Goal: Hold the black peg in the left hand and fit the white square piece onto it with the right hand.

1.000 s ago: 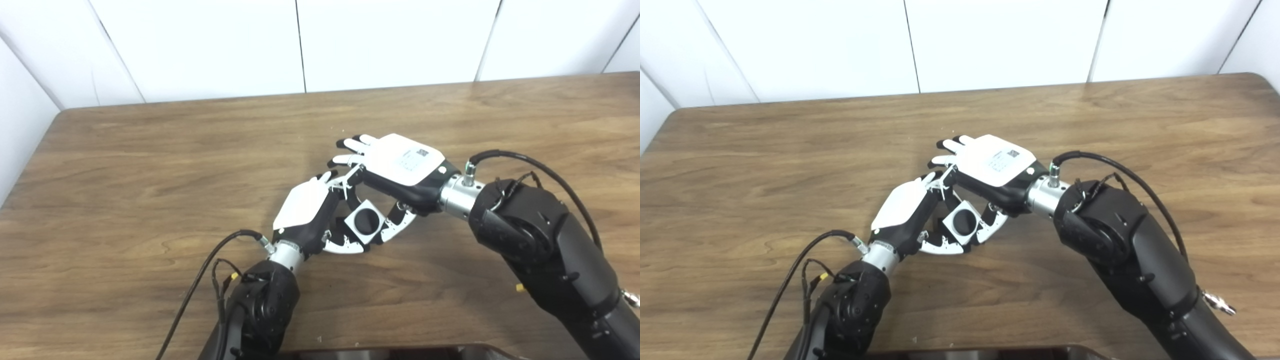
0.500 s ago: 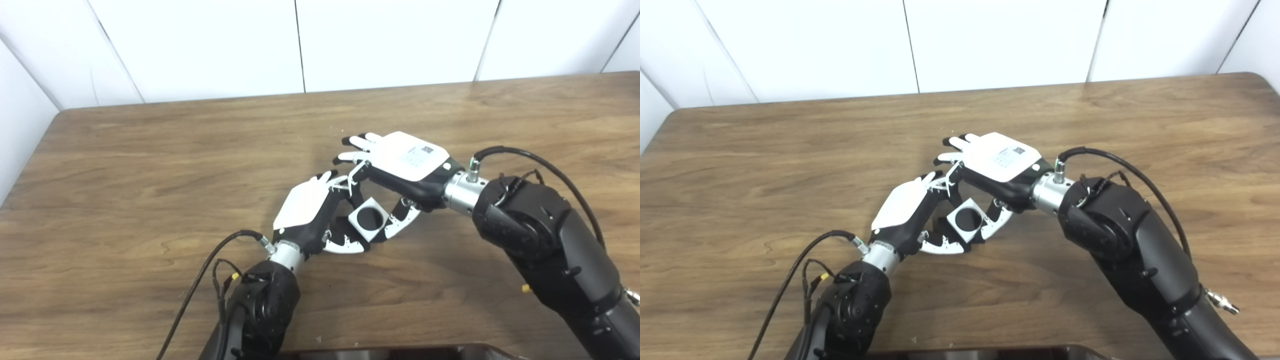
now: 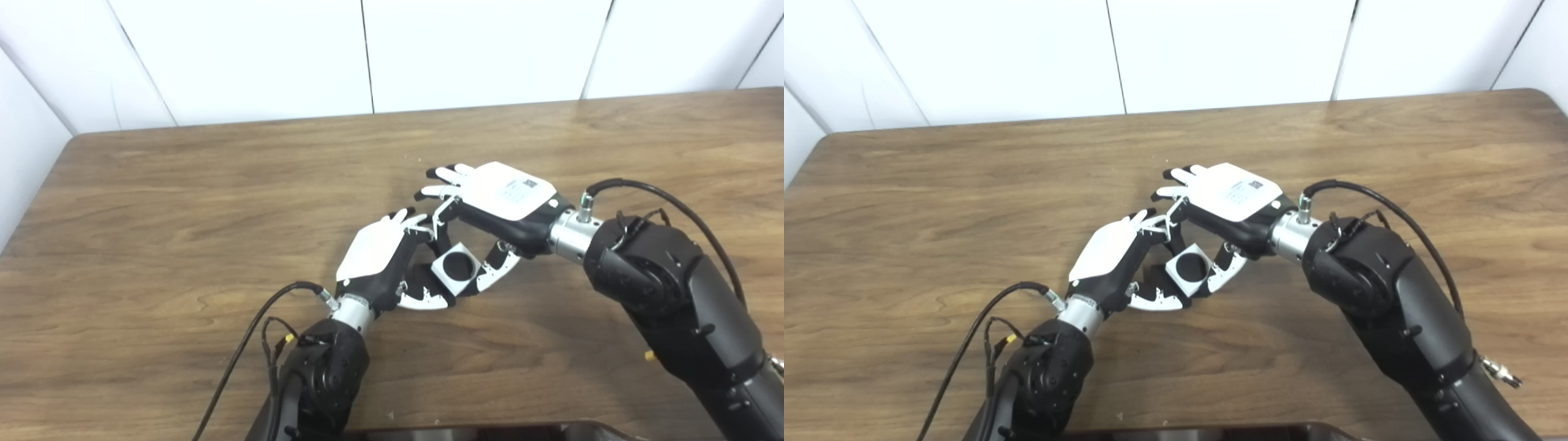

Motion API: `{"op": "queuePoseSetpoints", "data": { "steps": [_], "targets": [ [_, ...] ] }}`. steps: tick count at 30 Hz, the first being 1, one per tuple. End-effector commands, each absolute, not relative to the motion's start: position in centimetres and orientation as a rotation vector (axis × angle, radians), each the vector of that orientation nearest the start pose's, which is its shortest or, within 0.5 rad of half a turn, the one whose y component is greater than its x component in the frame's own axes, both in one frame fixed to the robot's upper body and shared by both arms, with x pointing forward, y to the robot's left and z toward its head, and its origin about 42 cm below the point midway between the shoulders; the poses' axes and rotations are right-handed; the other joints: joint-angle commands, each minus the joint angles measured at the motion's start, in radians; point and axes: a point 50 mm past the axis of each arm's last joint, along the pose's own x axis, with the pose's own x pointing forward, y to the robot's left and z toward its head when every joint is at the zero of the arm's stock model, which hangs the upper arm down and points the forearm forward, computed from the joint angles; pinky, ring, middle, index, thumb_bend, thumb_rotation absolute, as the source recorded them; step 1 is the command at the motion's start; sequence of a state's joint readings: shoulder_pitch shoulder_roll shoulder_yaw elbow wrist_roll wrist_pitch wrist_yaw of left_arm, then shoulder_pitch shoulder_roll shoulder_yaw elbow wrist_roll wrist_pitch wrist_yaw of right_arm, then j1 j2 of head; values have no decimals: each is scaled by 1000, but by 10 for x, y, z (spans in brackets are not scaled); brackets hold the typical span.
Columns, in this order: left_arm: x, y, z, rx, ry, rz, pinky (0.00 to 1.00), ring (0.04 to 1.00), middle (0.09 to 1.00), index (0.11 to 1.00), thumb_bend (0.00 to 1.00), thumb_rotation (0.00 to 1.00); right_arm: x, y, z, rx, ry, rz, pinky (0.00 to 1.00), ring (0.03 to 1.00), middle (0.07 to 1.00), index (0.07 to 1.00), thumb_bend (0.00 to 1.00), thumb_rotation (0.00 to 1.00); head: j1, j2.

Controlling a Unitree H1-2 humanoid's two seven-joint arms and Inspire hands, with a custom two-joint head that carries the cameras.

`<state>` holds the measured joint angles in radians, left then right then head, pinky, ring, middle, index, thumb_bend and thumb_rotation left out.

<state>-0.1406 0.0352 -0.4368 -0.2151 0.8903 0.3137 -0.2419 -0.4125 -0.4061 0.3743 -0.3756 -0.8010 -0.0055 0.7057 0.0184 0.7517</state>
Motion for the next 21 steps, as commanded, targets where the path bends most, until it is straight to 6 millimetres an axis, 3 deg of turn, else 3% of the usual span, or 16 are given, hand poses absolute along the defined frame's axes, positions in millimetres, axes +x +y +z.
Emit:
{"op": "queuePoseSetpoints", "data": {
  "steps": [1, 4, 8, 11, 20, 21],
  "targets": [
    [299, 100, 180, 947, -180, -329, 1000, 984, 899, 489, 505, 89, 337, -177, 279, -1449, -490, 693, 1000, 995, 915, 599, 730, 188, 0, 1],
    [300, 99, 180, 945, -183, -333, 1000, 985, 900, 489, 505, 89, 336, -177, 281, -1450, -471, 694, 1000, 1000, 923, 681, 903, 241, -1, 1],
    [299, 98, 181, 948, -181, -335, 1000, 986, 901, 489, 505, 88, 336, -177, 283, -1456, -453, 699, 1000, 1000, 932, 700, 987, 316, 1, 2],
    [299, 98, 181, 953, -176, -338, 1000, 988, 903, 489, 505, 88, 337, -177, 284, -1453, -452, 697, 1000, 1000, 937, 704, 1000, 376, 2, 2],
    [300, 99, 181, 966, -162, -346, 1000, 989, 902, 493, 504, 90, 339, -178, 286, -1444, -455, 691, 1000, 1000, 937, 702, 1000, 316, 2, 2],
    [300, 99, 181, 965, -161, -347, 1000, 990, 903, 510, 533, 147, 339, -178, 286, -1445, -453, 690, 1000, 1000, 938, 702, 1000, 314, 2, 2]
  ]
}}
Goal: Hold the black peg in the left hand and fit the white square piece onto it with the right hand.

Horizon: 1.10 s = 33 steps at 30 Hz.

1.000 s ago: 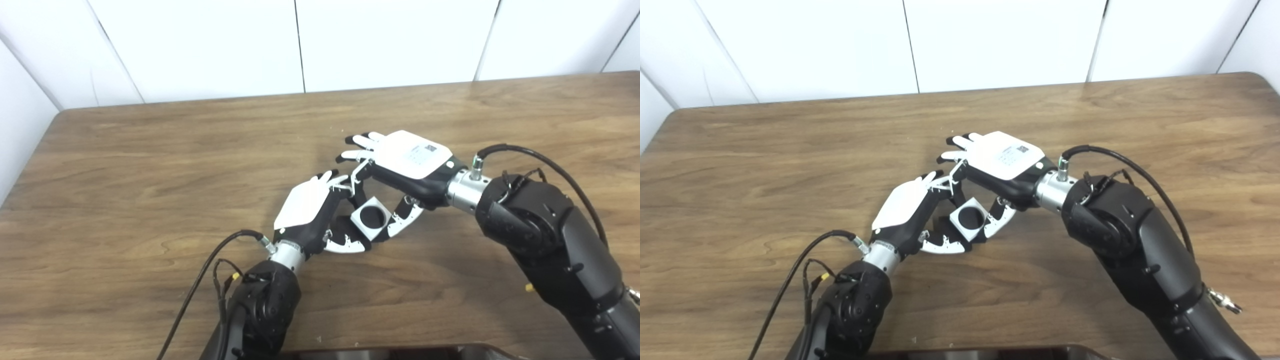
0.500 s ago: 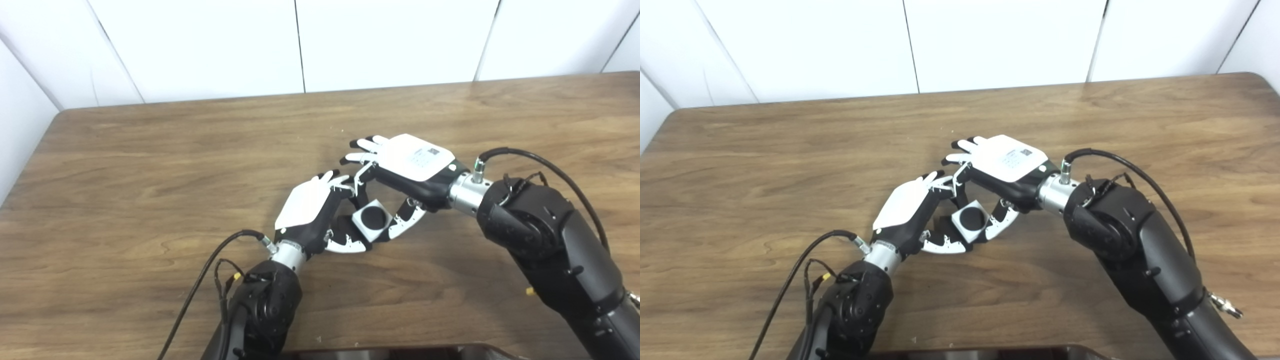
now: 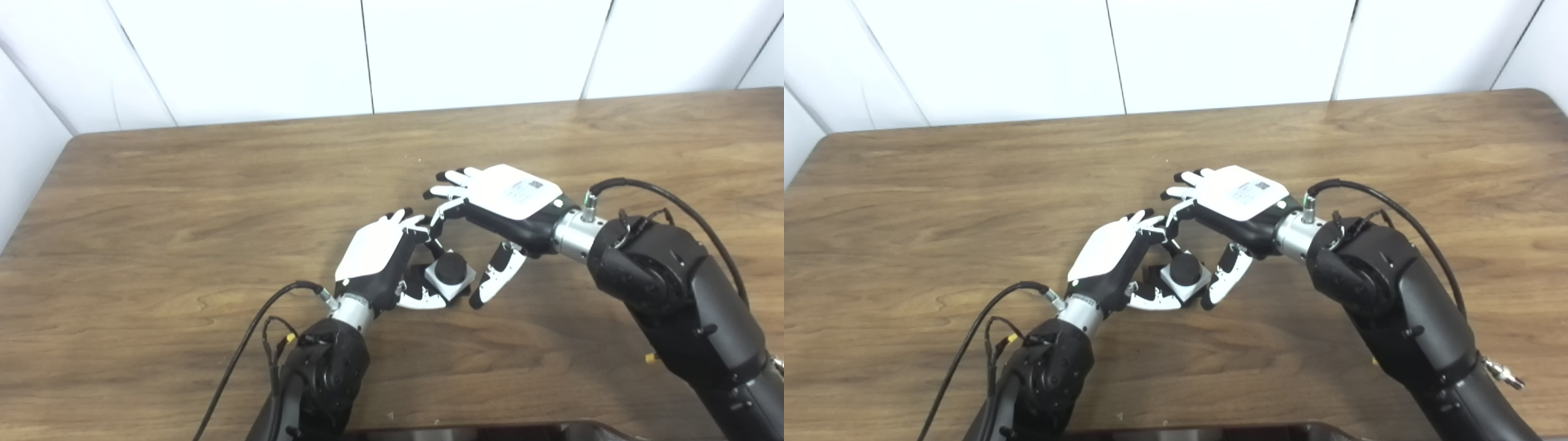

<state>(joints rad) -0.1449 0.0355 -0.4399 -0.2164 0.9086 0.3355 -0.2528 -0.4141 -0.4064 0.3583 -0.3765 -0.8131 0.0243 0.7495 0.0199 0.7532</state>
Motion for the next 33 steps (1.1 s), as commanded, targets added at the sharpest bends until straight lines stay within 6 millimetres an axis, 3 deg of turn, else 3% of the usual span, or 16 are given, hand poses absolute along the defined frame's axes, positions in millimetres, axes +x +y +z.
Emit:
{"op": "queuePoseSetpoints", "data": {
  "steps": [1, 2, 6, 26, 33],
  "targets": [
    [300, 99, 181, 965, -160, -347, 1000, 991, 904, 544, 591, 265, 339, -178, 286, -1445, -452, 687, 1000, 1000, 938, 702, 1000, 311, 1, 1],
    [300, 99, 181, 963, -159, -347, 1000, 991, 905, 565, 628, 338, 340, -178, 286, -1445, -451, 684, 1000, 1000, 936, 701, 1000, 307, 2, 3],
    [301, 100, 182, 964, -153, -352, 1000, 995, 907, 576, 649, 390, 340, -179, 290, -1442, -442, 672, 1000, 1000, 938, 702, 1000, 313, 1, 2],
    [316, 118, 178, 964, -105, -353, 1000, 987, 903, 588, 667, 410, 344, -203, 313, -1437, -448, 596, 1000, 1000, 946, 708, 1000, 362, -5, -4],
    [315, 124, 181, 998, -117, -367, 989, 967, 893, 615, 735, 460, 346, -203, 315, -1422, -432, 583, 1000, 1000, 947, 714, 1000, 366, 2, 1]
  ]
}}
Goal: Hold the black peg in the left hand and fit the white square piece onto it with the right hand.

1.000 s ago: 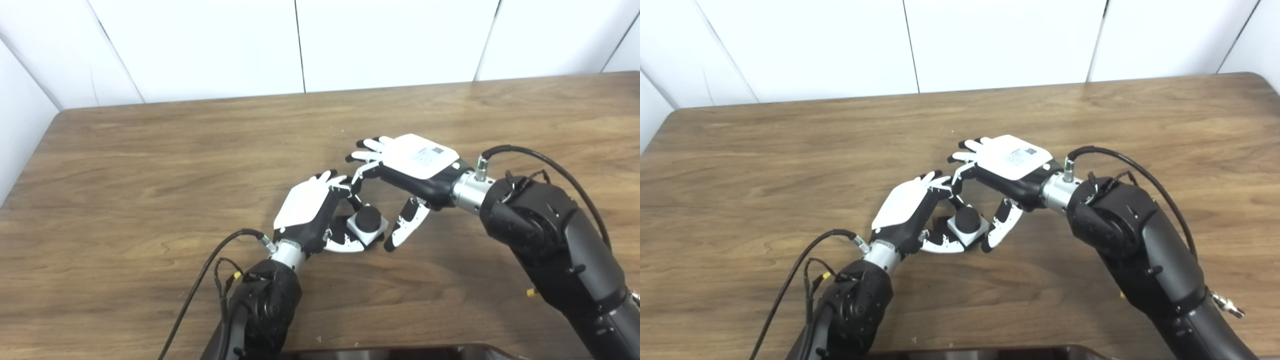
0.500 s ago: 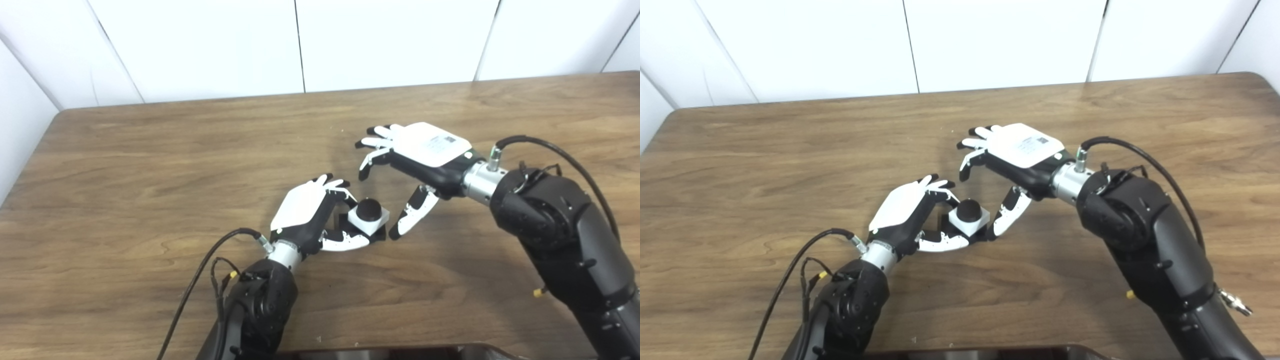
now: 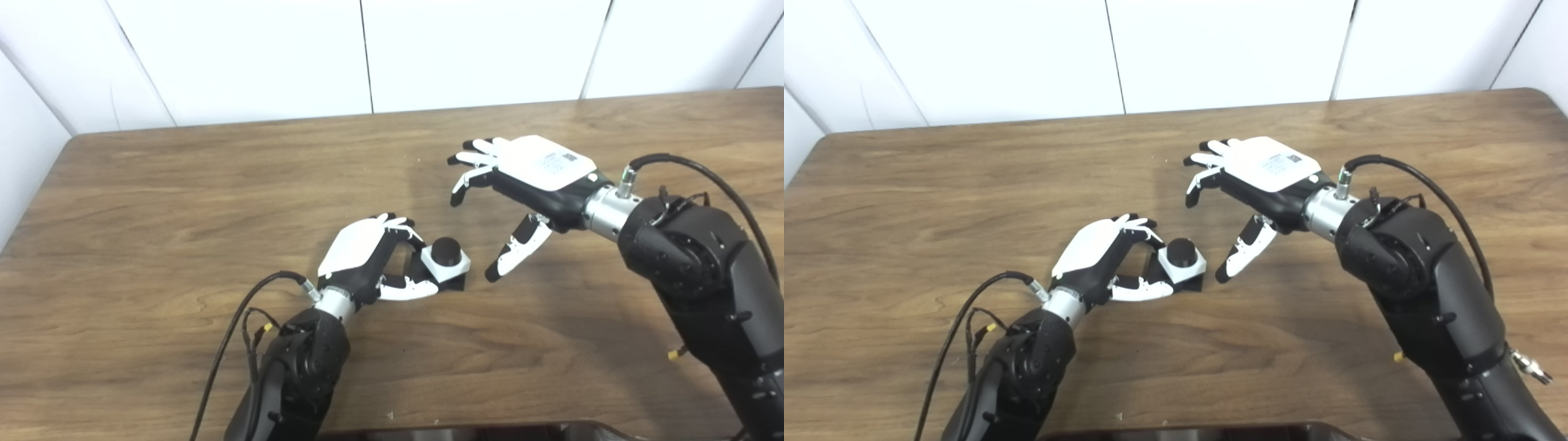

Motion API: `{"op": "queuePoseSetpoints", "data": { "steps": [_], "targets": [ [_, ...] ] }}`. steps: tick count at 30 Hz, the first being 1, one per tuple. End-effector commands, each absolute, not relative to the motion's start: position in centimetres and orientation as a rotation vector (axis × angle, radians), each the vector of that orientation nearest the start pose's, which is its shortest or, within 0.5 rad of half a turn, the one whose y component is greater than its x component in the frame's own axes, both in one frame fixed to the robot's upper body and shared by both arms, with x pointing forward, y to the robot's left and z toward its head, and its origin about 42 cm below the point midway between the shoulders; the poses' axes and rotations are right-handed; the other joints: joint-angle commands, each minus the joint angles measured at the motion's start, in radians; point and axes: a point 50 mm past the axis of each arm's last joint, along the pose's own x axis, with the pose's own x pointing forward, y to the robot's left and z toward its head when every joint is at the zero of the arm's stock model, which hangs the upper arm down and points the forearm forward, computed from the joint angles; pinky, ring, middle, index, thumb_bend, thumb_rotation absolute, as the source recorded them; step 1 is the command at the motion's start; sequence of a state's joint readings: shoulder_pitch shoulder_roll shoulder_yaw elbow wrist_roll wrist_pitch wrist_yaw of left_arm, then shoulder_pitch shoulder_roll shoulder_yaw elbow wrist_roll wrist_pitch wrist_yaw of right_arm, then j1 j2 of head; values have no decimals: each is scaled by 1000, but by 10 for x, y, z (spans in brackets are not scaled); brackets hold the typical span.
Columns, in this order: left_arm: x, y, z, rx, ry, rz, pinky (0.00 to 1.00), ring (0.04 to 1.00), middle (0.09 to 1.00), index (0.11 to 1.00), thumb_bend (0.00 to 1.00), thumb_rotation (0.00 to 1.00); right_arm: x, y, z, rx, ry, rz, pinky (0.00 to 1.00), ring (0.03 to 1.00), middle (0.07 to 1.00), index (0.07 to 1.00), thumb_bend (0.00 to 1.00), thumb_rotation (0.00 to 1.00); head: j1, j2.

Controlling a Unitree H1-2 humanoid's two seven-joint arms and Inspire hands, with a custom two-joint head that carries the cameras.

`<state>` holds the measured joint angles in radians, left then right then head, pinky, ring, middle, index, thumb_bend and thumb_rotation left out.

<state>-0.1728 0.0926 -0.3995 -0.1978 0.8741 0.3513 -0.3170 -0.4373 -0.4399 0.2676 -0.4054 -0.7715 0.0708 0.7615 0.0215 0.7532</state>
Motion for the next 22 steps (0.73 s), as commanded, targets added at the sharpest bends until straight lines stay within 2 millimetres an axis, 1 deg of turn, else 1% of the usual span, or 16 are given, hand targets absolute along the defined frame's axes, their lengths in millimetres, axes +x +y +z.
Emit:
{"op": "queuePoseSetpoints", "data": {
  "steps": [1, 4, 10, 13, 19, 22],
  "targets": [
    [315, 126, 181, 1008, -120, -373, 985, 965, 892, 617, 741, 453, 346, -204, 315, -1418, -432, 578, 1000, 1000, 948, 715, 1000, 365, 0, 2],
    [315, 129, 183, 1024, -111, -403, 982, 966, 892, 634, 782, 386, 346, -204, 317, -1416, -437, 566, 1000, 1000, 950, 717, 1000, 366, 0, 4],
    [318, 134, 192, 1054, -41, -505, 1000, 998, 923, 707, 832, 286, 348, -206, 321, -1421, -449, 554, 1000, 1000, 953, 721, 1000, 385, 1, 4],
    [319, 137, 198, 1078, -16, -542, 1000, 1000, 932, 734, 840, 274, 351, -207, 321, -1422, -457, 549, 1000, 1000, 951, 718, 1000, 399, 1, 4],
    [321, 146, 208, 1107, 10, -565, 996, 991, 933, 756, 841, 294, 353, -209, 319, -1411, -459, 543, 1000, 1000, 948, 711, 1000, 378, 8, -1],
    [322, 153, 215, 1126, 32, -582, 982, 992, 946, 798, 838, 319, 354, -210, 318, -1408, -459, 539, 1000, 1000, 945, 707, 1000, 368, 9, -3]
  ]
}}
